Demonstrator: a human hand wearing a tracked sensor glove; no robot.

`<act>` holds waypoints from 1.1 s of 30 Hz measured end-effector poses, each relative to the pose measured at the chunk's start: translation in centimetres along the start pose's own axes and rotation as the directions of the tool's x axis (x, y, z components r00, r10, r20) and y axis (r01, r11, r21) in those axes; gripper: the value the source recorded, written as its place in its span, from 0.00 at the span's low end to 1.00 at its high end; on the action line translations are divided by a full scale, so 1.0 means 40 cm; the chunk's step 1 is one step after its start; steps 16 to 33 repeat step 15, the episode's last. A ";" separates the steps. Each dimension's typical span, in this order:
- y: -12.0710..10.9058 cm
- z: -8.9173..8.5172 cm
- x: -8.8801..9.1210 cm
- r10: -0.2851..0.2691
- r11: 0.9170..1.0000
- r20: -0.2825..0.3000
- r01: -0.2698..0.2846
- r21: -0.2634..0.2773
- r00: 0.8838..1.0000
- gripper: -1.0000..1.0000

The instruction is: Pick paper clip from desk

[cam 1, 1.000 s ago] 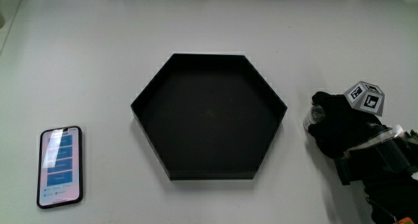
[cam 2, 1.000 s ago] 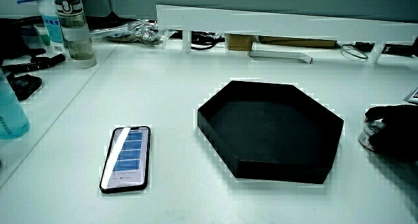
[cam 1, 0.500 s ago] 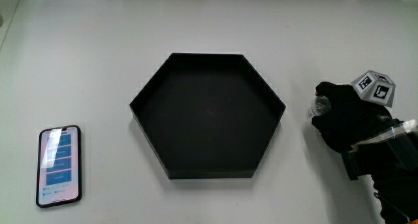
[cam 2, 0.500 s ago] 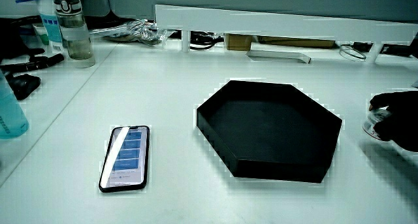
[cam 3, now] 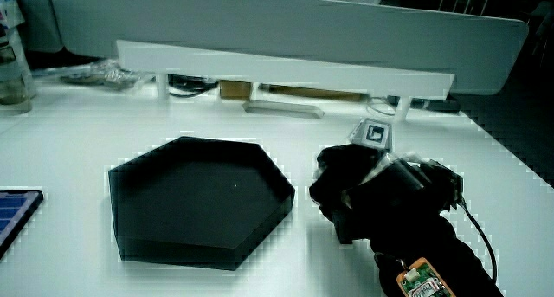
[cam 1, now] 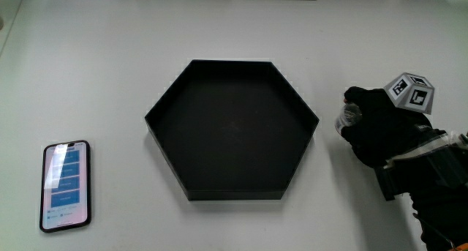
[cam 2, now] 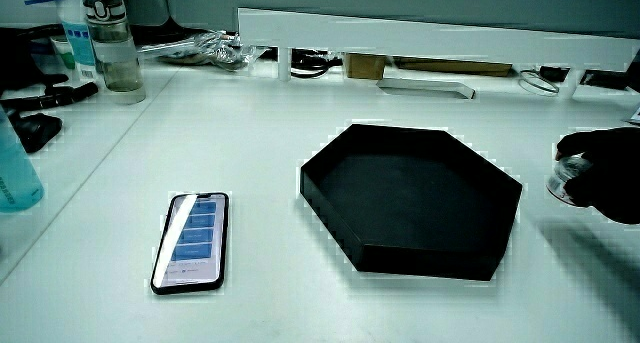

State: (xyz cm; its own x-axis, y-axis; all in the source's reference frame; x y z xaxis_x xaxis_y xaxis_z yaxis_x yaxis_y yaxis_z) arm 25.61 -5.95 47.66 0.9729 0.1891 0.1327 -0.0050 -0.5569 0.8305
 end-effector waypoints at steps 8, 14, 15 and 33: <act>-0.014 0.008 -0.075 0.077 0.997 0.010 -0.077 0.023 0.997 1.00; -0.018 0.010 -0.144 0.127 0.992 0.002 -0.127 0.019 0.992 1.00; -0.022 0.012 -0.160 0.147 0.988 0.000 -0.147 0.034 0.989 1.00; -0.022 0.012 -0.160 0.147 0.988 0.000 -0.147 0.034 0.989 1.00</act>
